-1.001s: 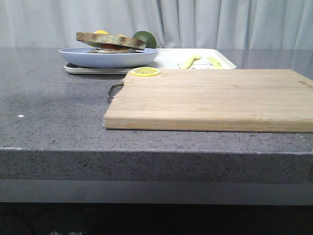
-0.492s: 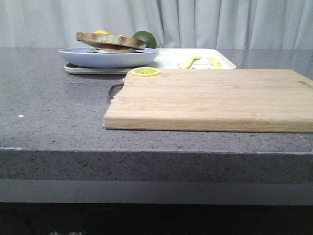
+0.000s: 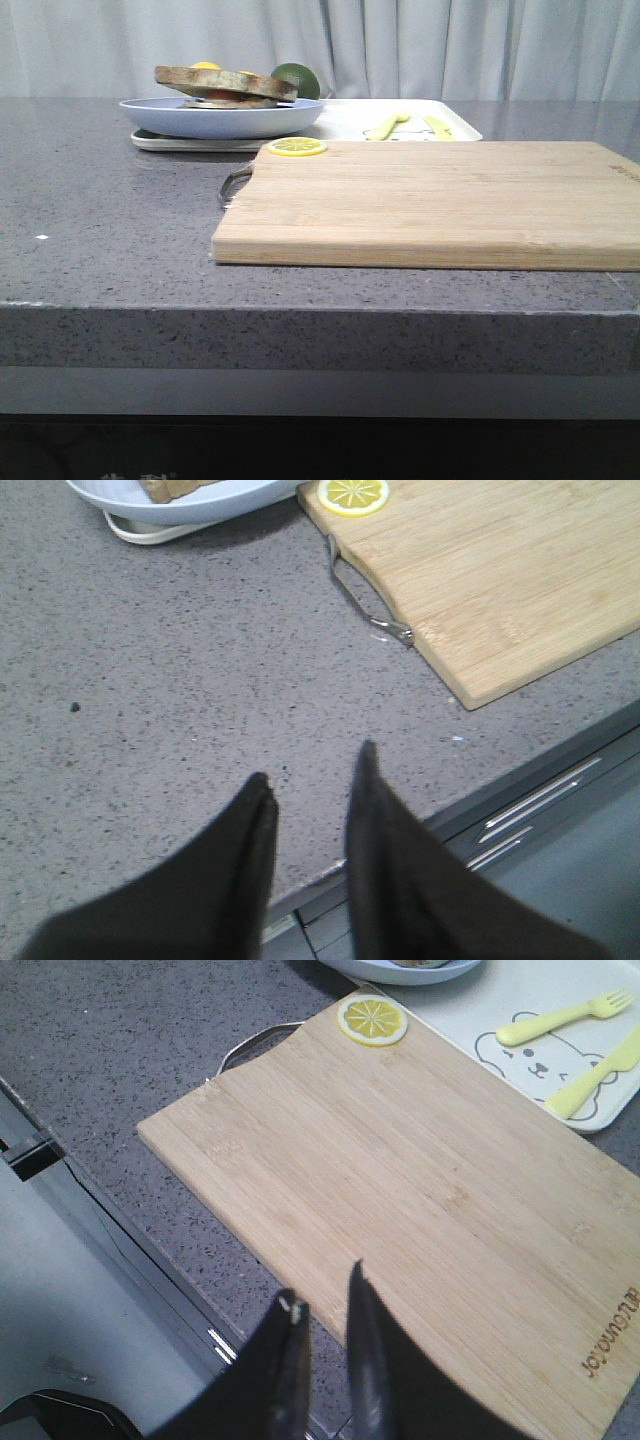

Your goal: Place bread and move sandwich to tray

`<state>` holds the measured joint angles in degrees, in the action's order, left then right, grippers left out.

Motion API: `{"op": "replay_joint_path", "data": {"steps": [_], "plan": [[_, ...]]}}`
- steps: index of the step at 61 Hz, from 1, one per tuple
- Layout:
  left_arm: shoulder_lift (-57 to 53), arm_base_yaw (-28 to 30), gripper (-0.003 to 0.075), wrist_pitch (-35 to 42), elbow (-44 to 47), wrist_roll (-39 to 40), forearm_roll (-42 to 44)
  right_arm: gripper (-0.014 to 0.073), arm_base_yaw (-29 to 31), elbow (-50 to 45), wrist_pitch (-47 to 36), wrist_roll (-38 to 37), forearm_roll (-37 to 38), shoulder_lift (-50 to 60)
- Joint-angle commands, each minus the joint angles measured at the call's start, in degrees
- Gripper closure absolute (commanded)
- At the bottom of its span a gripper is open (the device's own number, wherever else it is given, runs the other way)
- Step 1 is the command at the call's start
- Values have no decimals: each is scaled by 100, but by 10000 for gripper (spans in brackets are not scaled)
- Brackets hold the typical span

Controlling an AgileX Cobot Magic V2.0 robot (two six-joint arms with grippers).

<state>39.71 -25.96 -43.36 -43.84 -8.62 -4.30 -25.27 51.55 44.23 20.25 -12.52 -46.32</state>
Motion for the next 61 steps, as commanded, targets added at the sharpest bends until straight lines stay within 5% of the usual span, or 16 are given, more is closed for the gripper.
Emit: {"op": "replay_joint_path", "data": {"steps": [1, 44, 61], "plan": [[-22, -41, 706, 441, -136, -12, 139, 659, 20, 142, -355, 26, 5, 19], [-173, -41, 738, 531, 0, -12, 170, 662, 20, 137, -401, 26, 5, 19], [-2033, 1461, 738, 2137, 1603, -12, 6, 662, 20, 137, -402, 26, 0, 19]]}}
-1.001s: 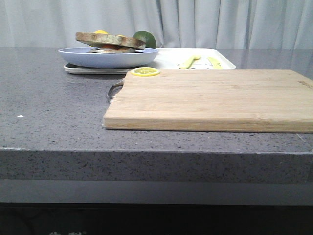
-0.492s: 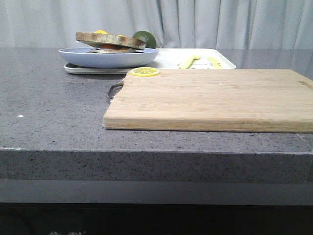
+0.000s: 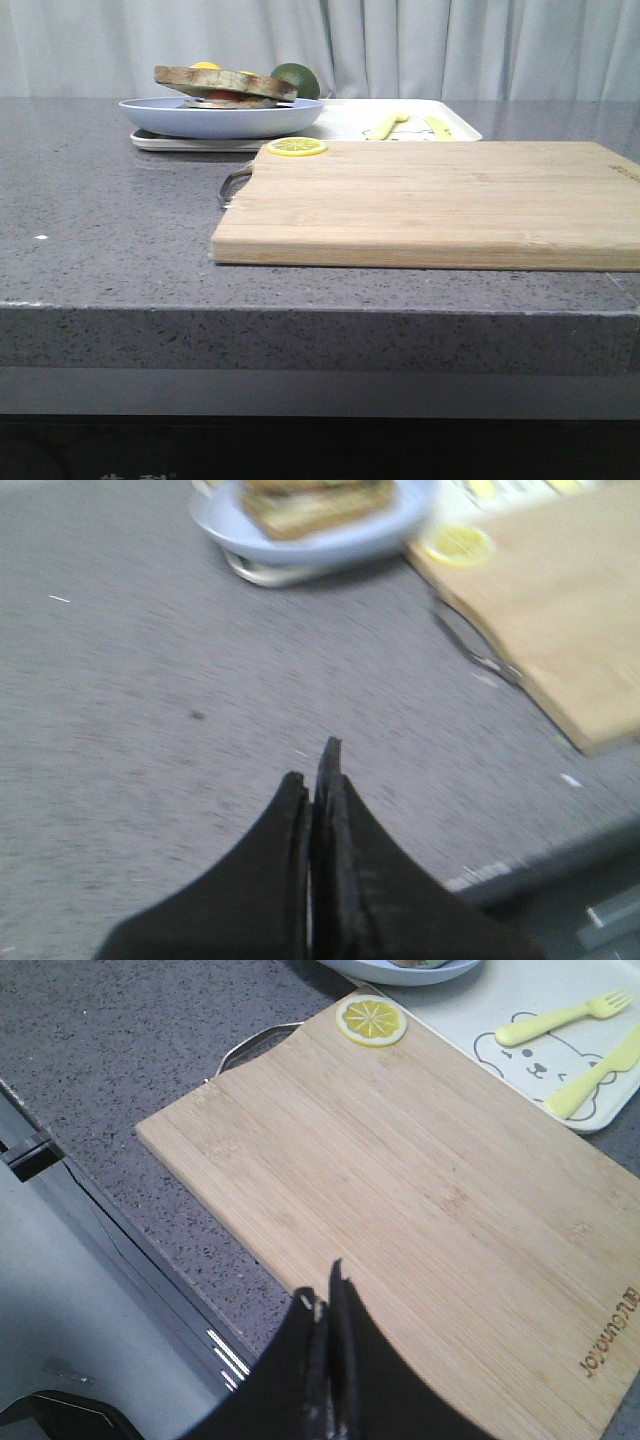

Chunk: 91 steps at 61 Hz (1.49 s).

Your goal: Place bread and move sandwich to tray

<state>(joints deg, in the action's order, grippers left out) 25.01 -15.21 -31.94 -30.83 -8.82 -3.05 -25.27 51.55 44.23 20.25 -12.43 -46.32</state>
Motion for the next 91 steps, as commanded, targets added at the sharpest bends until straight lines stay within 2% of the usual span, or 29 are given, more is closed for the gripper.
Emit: {"op": "replay_joint_path", "data": {"steps": [1, 12, 22, 26, 31, 34, 41, 44, 53, 91], "plan": [[-680, 505, 738, 1138, 405, 8, -118, 662, 20, 137, -402, 26, -10, 19], [-1991, 1255, 738, 1893, 1670, 8, -212, 662, 20, 137, -402, 26, -10, 19], [-2621, 1291, 738, 2306, 2391, 40, -463, 662, 20, 137, -402, 26, -10, 19], [-2651, 1205, 738, 2509, 2554, 567, -148, 662, 20, 137, -402, 26, -10, 19], [-2651, 1079, 738, 2706, 2717, 1849, 871, 662, 20, 137, -382, 26, -8, 19], [-2651, 1038, 738, 2813, 2803, 2074, 1029, 662, 20, 137, -375, 26, -8, 19], [-2651, 1035, 738, 3265, 3141, 2074, 800, 662, 20, 137, -375, 26, -8, 19], [-2651, 1035, 738, 3003, 3110, 2063, 680, 662, 20, 137, -375, 26, -8, 19], [-2651, 1035, 738, 3066, 3125, 1669, 551, 662, 20, 137, -375, 26, -8, 19], [-2651, 1046, 738, 3153, 3125, 1580, 424, 662, 20, 137, -375, 26, -8, 19]]}}
